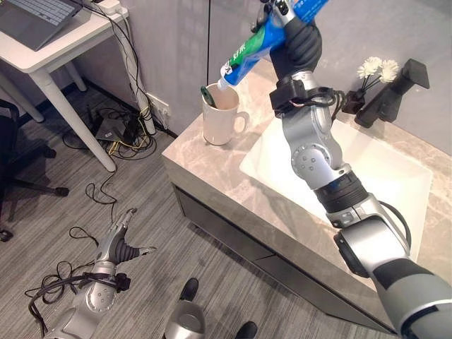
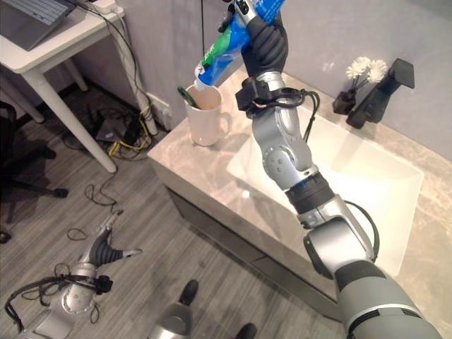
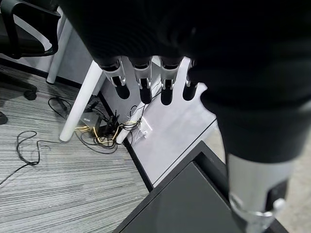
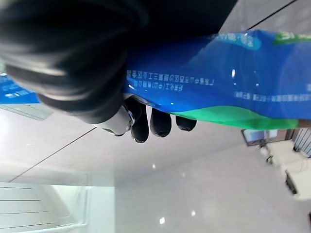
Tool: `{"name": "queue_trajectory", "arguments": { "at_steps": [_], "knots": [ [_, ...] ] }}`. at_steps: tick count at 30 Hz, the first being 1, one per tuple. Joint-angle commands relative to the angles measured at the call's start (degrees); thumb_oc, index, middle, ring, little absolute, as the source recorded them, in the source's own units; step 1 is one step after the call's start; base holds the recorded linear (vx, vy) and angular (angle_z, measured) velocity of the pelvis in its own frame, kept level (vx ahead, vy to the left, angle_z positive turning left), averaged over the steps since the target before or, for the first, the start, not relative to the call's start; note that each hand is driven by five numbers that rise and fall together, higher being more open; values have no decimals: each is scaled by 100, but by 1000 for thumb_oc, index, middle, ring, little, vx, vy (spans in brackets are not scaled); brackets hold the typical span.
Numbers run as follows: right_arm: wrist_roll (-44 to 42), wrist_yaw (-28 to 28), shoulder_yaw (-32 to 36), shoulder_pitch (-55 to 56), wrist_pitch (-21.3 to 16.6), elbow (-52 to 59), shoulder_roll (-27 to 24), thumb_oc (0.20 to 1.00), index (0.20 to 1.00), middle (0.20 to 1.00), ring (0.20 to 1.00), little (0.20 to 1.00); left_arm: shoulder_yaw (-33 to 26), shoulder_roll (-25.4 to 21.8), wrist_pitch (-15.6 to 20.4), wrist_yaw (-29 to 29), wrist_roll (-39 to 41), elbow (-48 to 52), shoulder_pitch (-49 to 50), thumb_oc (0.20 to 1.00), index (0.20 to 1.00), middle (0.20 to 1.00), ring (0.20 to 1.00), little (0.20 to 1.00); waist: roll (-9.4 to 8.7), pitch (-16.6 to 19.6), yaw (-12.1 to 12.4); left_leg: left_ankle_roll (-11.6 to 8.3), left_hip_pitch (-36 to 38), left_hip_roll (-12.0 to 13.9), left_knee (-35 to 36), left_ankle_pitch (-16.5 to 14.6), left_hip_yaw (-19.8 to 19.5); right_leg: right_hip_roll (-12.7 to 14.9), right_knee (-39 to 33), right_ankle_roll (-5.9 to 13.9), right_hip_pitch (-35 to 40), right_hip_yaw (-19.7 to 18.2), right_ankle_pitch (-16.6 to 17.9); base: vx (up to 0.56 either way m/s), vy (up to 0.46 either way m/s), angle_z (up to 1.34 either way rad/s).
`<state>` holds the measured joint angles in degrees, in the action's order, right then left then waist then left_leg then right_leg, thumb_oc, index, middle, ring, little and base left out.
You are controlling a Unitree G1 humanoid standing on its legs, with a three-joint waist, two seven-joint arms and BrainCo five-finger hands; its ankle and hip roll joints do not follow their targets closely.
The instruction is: Put brush and paste in cup on sink, flatten towel.
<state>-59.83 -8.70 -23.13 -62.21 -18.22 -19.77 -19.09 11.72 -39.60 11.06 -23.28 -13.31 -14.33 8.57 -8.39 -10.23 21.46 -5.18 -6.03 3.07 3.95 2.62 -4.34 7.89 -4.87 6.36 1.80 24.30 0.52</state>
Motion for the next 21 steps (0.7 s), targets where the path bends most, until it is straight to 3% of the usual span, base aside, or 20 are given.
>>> {"name": "queue_trajectory", "arguments": {
  "at_steps": [1,21],
  "knots": [
    [200,-96,115,-697,-193,126,-195,200,200,200,200,200,-12,-180,83,-22,178,23,20,1000,1000,1000,1000,1000,-183,97,127,295,-166,-168,105,167,43,481,140,323,233,-71,671,0,0,0],
    [510,194,72,-684,-174,5,-227,200,200,200,200,200,80,-93,104,113,218,-93,-264,1000,1000,1000,1000,1000,-188,-62,289,332,-391,-322,105,191,-152,578,150,362,172,132,731,-1,7,4]
  ]
}}
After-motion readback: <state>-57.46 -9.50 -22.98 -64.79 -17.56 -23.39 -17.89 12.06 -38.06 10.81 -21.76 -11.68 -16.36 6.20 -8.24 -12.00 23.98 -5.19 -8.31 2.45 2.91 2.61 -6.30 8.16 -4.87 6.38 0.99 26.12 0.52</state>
